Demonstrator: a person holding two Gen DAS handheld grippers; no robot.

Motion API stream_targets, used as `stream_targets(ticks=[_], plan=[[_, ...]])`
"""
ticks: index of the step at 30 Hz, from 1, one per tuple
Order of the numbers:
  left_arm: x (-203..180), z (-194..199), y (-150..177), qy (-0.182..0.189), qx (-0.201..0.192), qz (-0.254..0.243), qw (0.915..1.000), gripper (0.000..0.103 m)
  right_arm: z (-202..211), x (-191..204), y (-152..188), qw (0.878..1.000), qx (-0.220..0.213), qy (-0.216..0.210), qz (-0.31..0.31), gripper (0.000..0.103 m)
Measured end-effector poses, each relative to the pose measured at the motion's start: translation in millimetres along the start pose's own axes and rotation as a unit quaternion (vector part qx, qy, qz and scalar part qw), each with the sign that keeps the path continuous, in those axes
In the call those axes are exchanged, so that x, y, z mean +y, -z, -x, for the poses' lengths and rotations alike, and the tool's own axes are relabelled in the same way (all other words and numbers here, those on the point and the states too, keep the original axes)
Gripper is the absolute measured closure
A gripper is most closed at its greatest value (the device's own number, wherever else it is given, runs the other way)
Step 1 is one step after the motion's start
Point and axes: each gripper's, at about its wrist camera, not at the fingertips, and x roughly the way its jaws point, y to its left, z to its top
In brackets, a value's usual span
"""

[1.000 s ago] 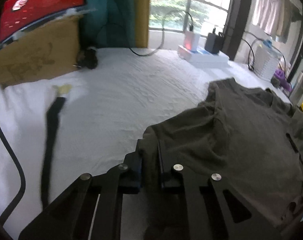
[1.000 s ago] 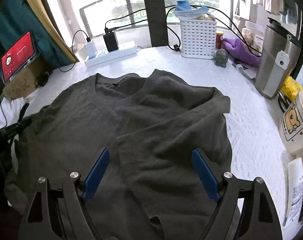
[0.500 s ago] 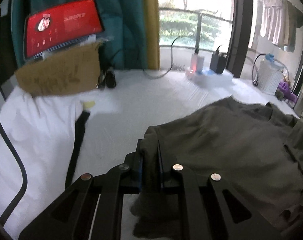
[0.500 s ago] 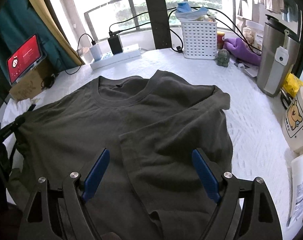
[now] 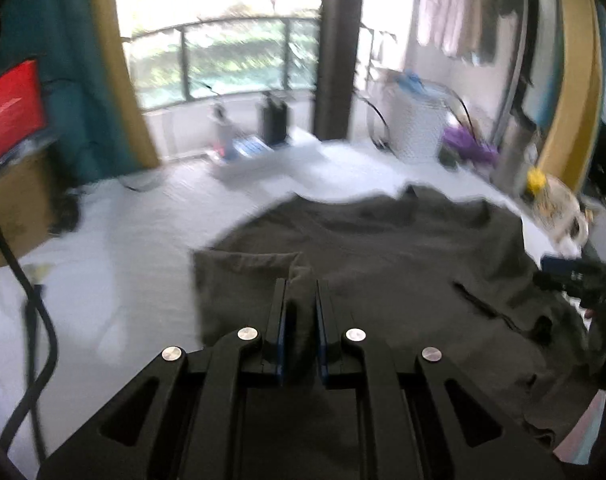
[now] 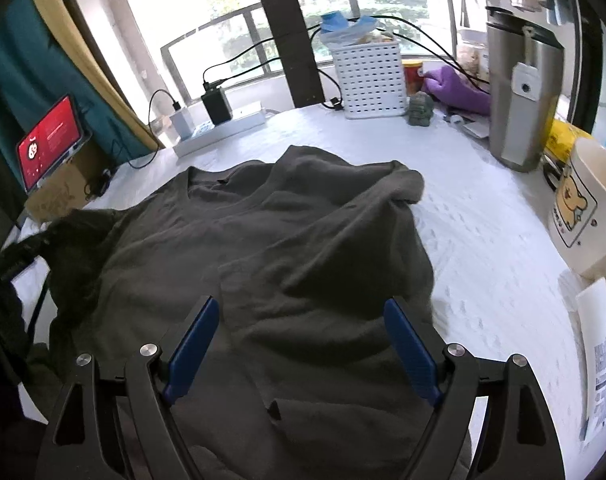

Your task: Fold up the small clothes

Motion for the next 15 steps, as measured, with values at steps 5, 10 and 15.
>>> stream_targets(ticks=[5, 10, 15], plan=[[-28, -39, 10, 0.047, 0.074, -0.013, 0.9961, 0.091, 5, -4, 6, 1.0, -0.003, -0.001, -0.008, 0.017], [-26, -30, 17, 0.093, 0.103, 0.012, 0.9902, 0.057, 7, -10, 10, 1.0, -0.003, 0.004, -0.016, 0.017], [7, 11, 20, 0.078, 0.077, 0.029, 0.9936, 0.047, 7, -8, 10, 1.0, -0.004, 0.007, -0.014, 0.017]])
